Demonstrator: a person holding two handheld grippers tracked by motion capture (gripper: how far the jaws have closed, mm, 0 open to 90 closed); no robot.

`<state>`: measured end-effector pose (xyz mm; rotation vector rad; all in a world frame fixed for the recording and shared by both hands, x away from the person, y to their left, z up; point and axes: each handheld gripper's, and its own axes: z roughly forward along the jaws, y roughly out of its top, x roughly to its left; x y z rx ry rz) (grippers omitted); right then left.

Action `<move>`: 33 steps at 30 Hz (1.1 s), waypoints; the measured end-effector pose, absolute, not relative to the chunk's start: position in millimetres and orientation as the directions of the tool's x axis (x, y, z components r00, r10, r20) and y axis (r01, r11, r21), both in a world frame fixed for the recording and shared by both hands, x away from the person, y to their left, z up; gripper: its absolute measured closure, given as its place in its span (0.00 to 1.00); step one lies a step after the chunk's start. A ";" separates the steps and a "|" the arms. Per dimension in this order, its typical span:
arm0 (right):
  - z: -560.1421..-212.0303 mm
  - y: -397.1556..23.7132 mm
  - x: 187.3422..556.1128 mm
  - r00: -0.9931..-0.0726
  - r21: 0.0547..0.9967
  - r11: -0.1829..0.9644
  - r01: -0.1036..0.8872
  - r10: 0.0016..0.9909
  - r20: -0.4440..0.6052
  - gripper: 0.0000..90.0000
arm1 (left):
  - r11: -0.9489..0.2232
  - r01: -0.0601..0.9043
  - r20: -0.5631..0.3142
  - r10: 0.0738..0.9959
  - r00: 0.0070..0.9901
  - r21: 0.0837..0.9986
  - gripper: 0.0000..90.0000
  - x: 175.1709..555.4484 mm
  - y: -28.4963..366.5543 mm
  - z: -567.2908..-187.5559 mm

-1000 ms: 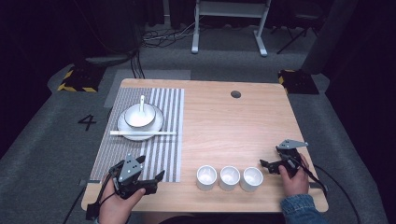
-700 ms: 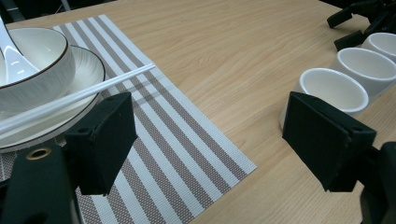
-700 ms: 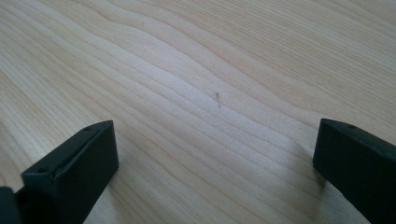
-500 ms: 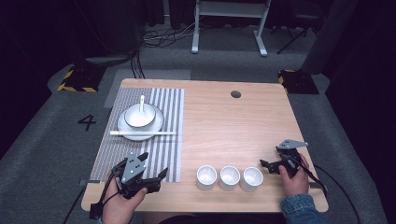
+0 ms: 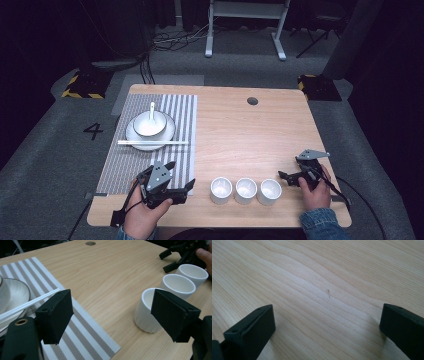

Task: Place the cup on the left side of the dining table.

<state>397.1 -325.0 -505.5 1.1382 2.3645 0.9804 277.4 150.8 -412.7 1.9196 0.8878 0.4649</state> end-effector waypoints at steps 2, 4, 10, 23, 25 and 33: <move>-505.5 -325.0 397.1 -0.622 0.709 0.442 0.549 0.783 -0.006 0.00 | -0.302 0.387 -0.042 0.739 0.672 0.871 0.21 278.0 147.7 -412.4; -505.5 -325.0 397.1 -0.622 0.710 0.441 0.549 0.783 -0.006 0.00 | -0.300 0.382 -0.050 0.727 0.685 0.874 0.21 279.0 140.7 -411.4; -505.5 -325.0 397.1 -0.622 0.709 0.442 0.549 0.783 -0.006 0.00 | -0.331 0.368 -0.043 0.689 0.723 0.869 0.22 279.2 124.0 -406.5; -505.5 -325.0 397.1 -0.622 0.710 0.441 0.549 0.783 -0.005 0.00 | -0.348 0.337 -0.061 0.611 0.790 0.875 0.22 280.0 91.8 -405.9; -505.5 -325.0 397.1 -0.622 0.709 0.441 0.549 0.783 -0.006 0.00 | -0.348 0.336 -0.065 0.603 0.795 0.875 0.22 280.1 87.5 -407.1; -505.5 -325.0 397.1 -0.622 0.710 0.441 0.549 0.783 -0.005 0.00 | -0.357 0.337 -0.064 0.598 0.799 0.871 0.23 281.9 77.3 -415.3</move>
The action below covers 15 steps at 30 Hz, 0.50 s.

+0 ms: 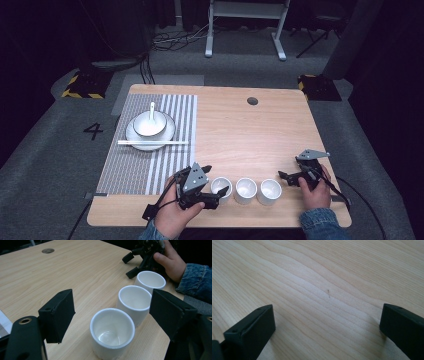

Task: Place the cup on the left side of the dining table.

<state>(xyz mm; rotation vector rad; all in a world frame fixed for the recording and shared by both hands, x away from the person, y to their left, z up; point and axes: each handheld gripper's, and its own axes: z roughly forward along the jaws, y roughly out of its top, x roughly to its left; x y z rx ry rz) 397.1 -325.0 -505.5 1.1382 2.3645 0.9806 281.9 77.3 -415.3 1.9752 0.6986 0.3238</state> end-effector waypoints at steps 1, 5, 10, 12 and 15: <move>-505.5 -325.0 397.1 -0.622 0.709 0.441 0.550 0.783 -0.005 0.00 | -0.363 0.337 -0.063 0.594 0.802 0.869 0.23 281.8 75.4 -416.5; -505.5 -325.0 397.1 -0.622 0.709 0.441 0.549 0.783 -0.005 0.00 | -0.374 0.341 -0.064 0.587 0.807 0.863 0.22 282.2 69.5 -421.3; -505.5 -325.0 397.1 -0.622 0.709 0.441 0.549 0.783 -0.005 0.00 | -0.378 0.375 -0.101 0.577 0.810 0.847 0.18 284.6 62.5 -432.2; -505.5 -325.0 397.1 -0.622 0.710 0.441 0.549 0.783 -0.005 0.00 | -0.373 0.389 -0.121 0.574 0.810 0.842 0.18 286.3 61.0 -436.2; -505.5 -325.0 397.1 -0.622 0.710 0.441 0.549 0.783 -0.005 0.00 | -0.388 0.399 -0.109 0.590 0.800 0.831 0.18 288.9 59.6 -442.8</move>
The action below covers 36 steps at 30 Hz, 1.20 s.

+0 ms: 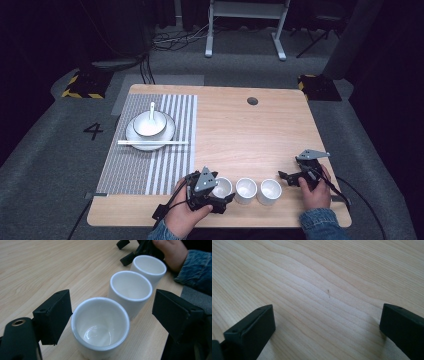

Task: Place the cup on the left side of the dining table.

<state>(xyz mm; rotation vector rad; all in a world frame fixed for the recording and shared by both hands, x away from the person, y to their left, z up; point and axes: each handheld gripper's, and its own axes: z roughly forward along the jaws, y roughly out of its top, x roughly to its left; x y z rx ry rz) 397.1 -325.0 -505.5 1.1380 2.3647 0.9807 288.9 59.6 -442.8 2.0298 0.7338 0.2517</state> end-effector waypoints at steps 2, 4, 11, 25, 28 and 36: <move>-505.5 -325.0 397.1 -0.622 0.710 0.441 0.549 0.783 -0.005 0.00 | -0.397 0.400 -0.086 0.612 0.786 0.826 0.18 290.3 58.6 -447.2; -505.5 -325.0 397.1 -0.622 0.709 0.441 0.549 0.783 -0.005 0.00 | -0.405 0.406 -0.090 0.608 0.789 0.819 0.18 290.9 56.4 -451.3; -505.5 -325.0 397.1 -0.622 0.710 0.441 0.549 0.783 -0.005 0.00 | -0.447 0.429 -0.090 0.602 0.793 0.785 0.19 297.3 55.2 -465.1; -505.5 -325.0 397.1 -0.622 0.710 0.441 0.549 0.783 -0.005 0.00 | -0.486 0.435 -0.079 0.593 0.801 0.758 0.27 302.0 48.4 -484.0; -505.5 -325.0 397.1 -0.622 0.710 0.441 0.549 0.783 -0.005 0.00 | -0.480 0.438 -0.091 0.588 0.803 0.760 0.28 303.2 49.5 -485.3; -505.5 -325.0 397.1 -0.622 0.710 0.441 0.549 0.783 -0.005 0.00 | -0.497 0.423 -0.072 0.581 0.811 0.758 0.29 302.7 49.1 -485.0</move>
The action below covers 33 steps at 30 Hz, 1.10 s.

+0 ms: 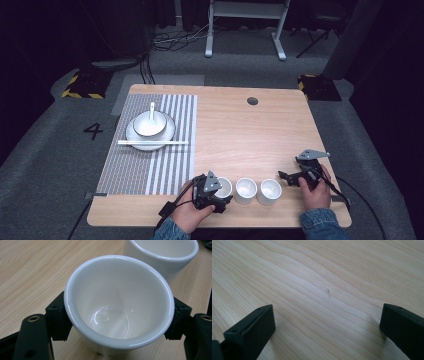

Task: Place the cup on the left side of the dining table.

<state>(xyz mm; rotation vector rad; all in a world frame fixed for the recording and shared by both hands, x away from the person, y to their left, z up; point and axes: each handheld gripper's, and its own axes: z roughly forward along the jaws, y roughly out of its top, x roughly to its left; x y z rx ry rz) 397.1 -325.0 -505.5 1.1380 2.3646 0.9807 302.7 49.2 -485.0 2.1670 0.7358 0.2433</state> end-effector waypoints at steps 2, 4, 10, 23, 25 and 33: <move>-505.5 -325.0 397.1 -0.622 0.710 0.441 0.549 0.783 -0.005 0.00 | -0.503 0.419 -0.065 0.579 0.812 0.756 0.29 302.7 48.9 -484.7; -505.5 -325.0 397.1 -0.622 0.710 0.441 0.549 0.783 -0.006 0.00 | -0.502 0.419 -0.067 0.579 0.813 0.757 0.29 302.7 48.8 -484.8; -505.5 -325.0 397.1 -0.622 0.709 0.441 0.550 0.783 -0.005 0.00 | -0.509 0.421 -0.063 0.580 0.812 0.750 0.29 302.7 48.1 -483.6; -505.5 -325.0 397.2 -0.622 0.710 0.441 0.549 0.783 -0.005 0.00 | -0.510 0.413 -0.057 0.576 0.816 0.754 0.29 300.0 52.1 -465.8; -505.5 -325.0 397.1 -0.622 0.709 0.441 0.549 0.783 -0.005 0.00 | -0.511 0.412 -0.056 0.575 0.816 0.755 0.29 299.2 53.0 -461.6; -505.5 -325.0 397.1 -0.622 0.710 0.441 0.549 0.783 -0.005 0.00 | -0.504 0.416 -0.051 0.590 0.806 0.757 0.29 297.8 58.7 -448.1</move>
